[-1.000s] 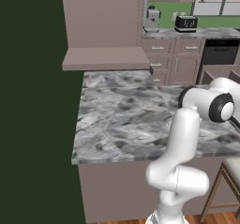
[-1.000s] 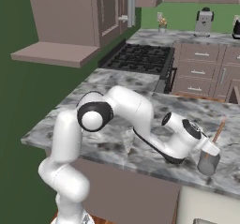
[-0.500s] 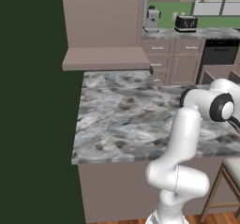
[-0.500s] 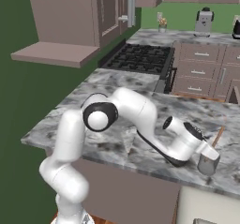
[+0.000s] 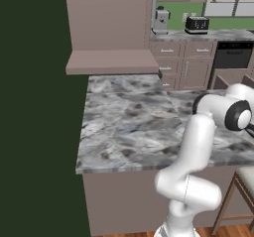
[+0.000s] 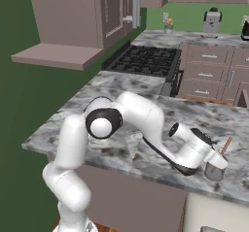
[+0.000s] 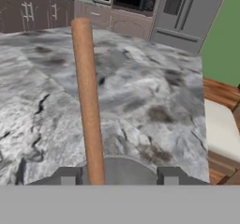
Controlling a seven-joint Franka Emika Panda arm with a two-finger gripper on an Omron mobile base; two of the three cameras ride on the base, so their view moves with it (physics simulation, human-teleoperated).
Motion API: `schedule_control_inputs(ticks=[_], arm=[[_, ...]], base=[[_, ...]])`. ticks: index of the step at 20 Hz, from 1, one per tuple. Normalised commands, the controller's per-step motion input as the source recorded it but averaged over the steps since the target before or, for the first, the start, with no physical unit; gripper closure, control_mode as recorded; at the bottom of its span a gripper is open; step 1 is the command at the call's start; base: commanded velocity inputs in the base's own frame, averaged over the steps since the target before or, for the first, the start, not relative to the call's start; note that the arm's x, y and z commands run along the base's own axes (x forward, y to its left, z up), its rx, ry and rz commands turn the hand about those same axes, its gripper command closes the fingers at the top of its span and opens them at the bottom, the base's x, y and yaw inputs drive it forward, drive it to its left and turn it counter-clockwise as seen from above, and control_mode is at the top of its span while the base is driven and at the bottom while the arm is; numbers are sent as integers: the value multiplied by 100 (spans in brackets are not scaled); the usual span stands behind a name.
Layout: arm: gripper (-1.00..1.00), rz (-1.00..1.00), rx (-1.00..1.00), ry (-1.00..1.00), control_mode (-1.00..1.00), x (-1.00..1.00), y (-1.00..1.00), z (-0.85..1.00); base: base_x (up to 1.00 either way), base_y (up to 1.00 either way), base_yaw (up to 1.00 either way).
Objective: Take a straw from the drawer in front and place it inside the glass cup on the dining counter.
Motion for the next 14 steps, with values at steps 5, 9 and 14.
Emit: schedule_control_inputs(ticks=[5, 9, 14], arm=[[-100, -7, 0, 0, -100, -23, 16, 27], [-100, -5, 0, 0, -100, -48, 36, 46], [-100, -4, 0, 0, -100, -31, 62, 59]], base=[[0, 0, 0], [0, 0, 0], [0, 0, 0]])
